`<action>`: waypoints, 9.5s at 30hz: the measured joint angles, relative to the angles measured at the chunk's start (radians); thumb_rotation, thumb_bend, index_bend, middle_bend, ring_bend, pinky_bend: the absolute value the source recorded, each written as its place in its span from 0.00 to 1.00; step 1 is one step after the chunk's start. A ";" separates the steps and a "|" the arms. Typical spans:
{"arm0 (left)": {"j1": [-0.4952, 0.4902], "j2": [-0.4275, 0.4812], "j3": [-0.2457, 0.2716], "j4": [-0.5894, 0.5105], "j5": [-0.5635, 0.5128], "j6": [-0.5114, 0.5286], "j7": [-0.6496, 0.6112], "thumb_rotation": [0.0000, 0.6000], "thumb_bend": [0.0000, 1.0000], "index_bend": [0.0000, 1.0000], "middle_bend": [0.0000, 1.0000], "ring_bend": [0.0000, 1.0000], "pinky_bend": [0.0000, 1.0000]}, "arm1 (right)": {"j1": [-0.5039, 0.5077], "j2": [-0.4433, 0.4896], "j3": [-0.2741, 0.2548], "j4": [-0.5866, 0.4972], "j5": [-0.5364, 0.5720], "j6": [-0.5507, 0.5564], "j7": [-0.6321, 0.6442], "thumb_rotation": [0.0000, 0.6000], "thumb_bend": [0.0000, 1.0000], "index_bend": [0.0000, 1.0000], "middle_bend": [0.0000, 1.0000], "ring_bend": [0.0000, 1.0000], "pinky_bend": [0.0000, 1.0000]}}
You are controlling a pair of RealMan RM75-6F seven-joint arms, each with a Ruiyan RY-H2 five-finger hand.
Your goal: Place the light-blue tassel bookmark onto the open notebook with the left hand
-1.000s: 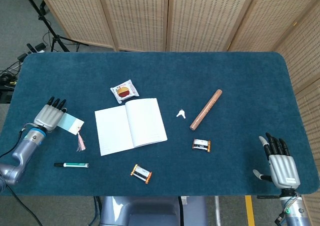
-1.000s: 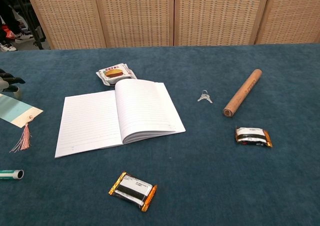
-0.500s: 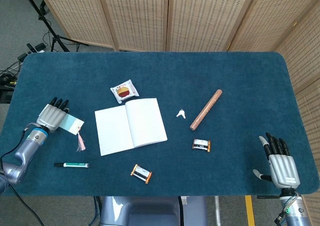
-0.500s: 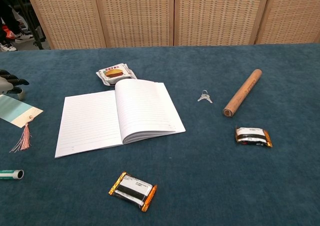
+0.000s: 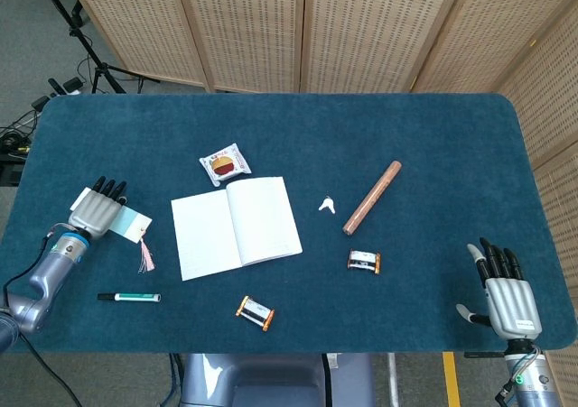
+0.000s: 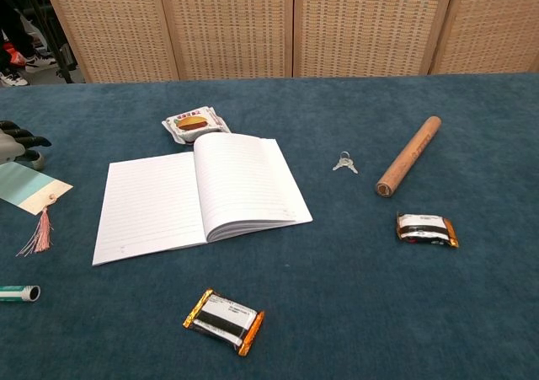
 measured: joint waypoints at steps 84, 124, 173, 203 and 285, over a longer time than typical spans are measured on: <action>-0.074 0.208 -0.089 -0.609 0.059 0.221 0.281 1.00 0.36 0.50 0.00 0.00 0.00 | -0.019 0.048 -0.003 -0.009 -0.043 0.048 0.123 1.00 0.16 0.00 0.00 0.00 0.00; -0.175 0.122 0.072 -0.449 0.366 0.242 0.046 1.00 0.34 0.50 0.00 0.00 0.00 | -0.017 0.038 0.015 0.005 -0.007 0.037 0.112 1.00 0.16 0.00 0.00 0.00 0.00; -0.227 0.029 0.096 -0.288 0.392 0.217 0.012 1.00 0.34 0.50 0.00 0.00 0.00 | -0.015 0.030 0.024 0.013 0.011 0.031 0.102 1.00 0.16 0.00 0.00 0.00 0.00; -0.219 0.008 0.098 -0.246 0.379 0.241 -0.002 1.00 0.27 0.25 0.00 0.00 0.00 | -0.019 0.014 0.027 0.028 -0.011 0.059 0.108 1.00 0.16 0.00 0.00 0.00 0.00; -0.356 0.264 0.123 -0.871 -0.745 -0.012 0.226 1.00 0.30 0.05 0.00 0.00 0.00 | -0.041 0.043 0.004 0.014 -0.101 0.122 0.178 1.00 0.16 0.00 0.00 0.00 0.00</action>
